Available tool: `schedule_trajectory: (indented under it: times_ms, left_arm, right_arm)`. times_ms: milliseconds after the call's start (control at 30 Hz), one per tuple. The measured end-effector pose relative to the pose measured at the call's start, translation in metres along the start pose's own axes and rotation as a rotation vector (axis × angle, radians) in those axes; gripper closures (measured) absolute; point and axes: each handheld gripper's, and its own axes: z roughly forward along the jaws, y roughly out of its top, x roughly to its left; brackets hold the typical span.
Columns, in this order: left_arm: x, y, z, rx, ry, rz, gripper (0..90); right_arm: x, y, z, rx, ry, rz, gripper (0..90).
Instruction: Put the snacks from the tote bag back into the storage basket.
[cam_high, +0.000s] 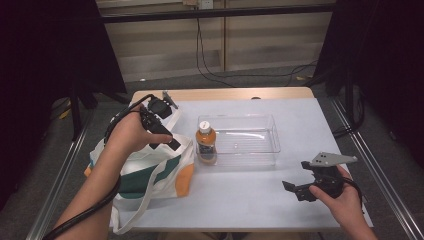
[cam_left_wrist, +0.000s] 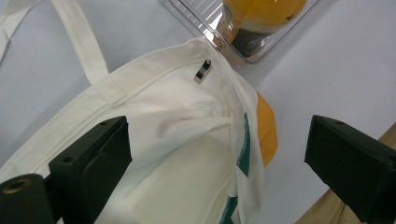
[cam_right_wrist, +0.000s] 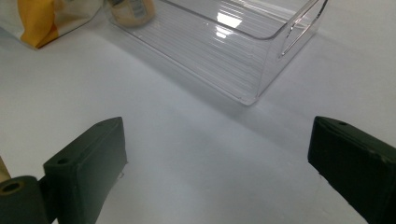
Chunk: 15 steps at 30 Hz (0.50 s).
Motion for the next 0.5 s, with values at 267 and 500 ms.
schedule_trajectory:
  times_ms: [267, 500]
  left_arm:
    - [-0.002, -0.009, -0.001, 0.002, -0.008, -0.009, 6.8]
    - [-0.001, -0.017, 0.001, 0.015, -0.023, -0.009, 6.8]
  right_arm:
    - [0.000, 0.000, 0.000, 0.003, 0.003, 0.002, 4.3]
    - [0.000, 0.000, 0.000, 0.005, 0.003, 0.001, 4.3]
